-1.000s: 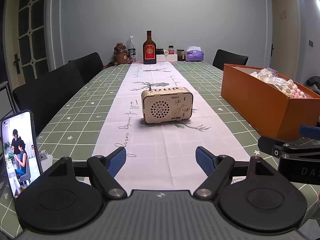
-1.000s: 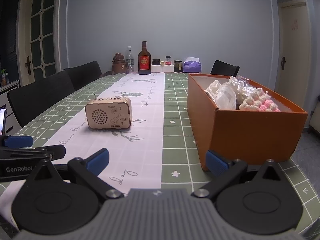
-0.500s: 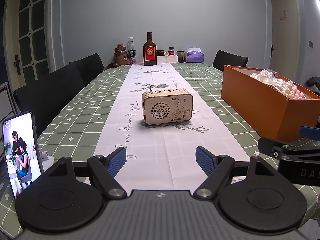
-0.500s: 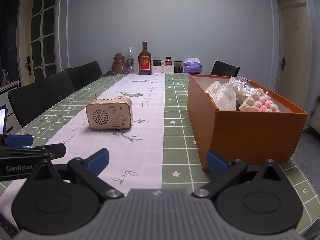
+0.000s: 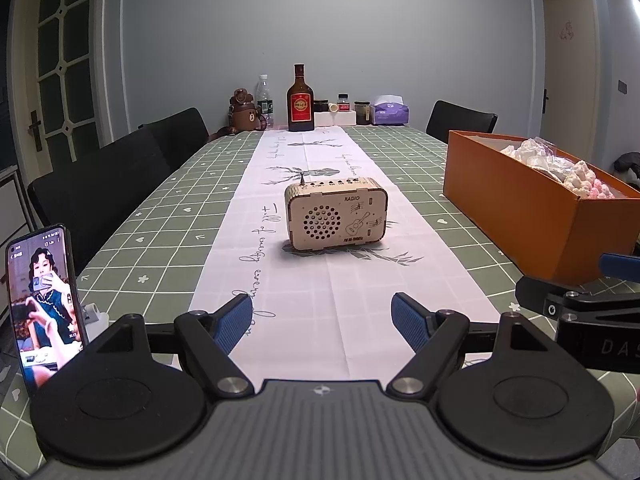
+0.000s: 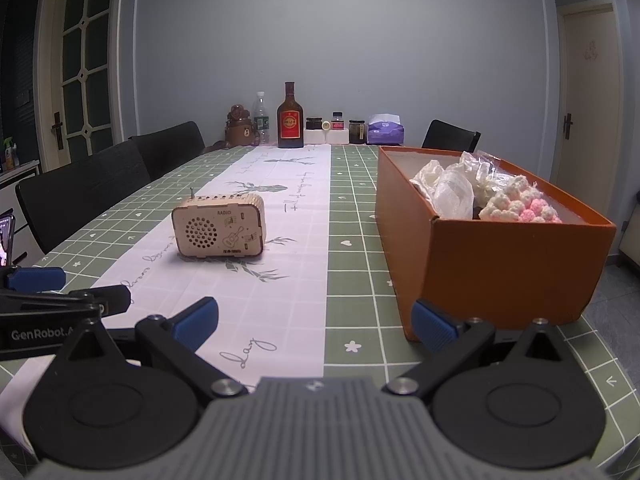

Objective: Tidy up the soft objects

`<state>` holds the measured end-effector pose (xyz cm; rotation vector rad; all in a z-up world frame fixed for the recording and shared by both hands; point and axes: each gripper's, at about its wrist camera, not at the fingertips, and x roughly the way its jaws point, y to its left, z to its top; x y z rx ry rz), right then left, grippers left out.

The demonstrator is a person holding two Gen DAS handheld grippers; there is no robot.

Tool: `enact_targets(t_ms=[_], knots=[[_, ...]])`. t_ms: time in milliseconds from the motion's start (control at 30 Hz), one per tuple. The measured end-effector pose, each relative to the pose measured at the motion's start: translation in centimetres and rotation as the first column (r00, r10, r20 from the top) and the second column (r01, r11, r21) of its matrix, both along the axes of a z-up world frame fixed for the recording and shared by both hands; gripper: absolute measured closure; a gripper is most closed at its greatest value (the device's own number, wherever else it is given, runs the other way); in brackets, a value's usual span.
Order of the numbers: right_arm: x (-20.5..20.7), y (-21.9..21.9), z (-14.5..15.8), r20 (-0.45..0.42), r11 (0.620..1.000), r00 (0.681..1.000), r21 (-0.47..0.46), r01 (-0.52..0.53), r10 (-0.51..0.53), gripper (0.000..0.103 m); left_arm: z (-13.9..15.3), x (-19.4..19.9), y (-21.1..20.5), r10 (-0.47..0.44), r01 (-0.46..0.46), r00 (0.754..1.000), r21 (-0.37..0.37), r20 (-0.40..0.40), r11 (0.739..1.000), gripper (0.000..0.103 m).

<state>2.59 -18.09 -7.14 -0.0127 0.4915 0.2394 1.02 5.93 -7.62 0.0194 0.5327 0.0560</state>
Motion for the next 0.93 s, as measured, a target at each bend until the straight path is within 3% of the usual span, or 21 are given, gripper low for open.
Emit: enact_targets(t_ms=[933], knots=[[0.01, -0.09, 0.16, 0.001, 1.0, 1.0, 0.001, -0.003, 0.003, 0.003, 0.32, -0.38, -0.06, -0.001, 0.001, 1.0, 0.014, 0.02, 1.0, 0.01]])
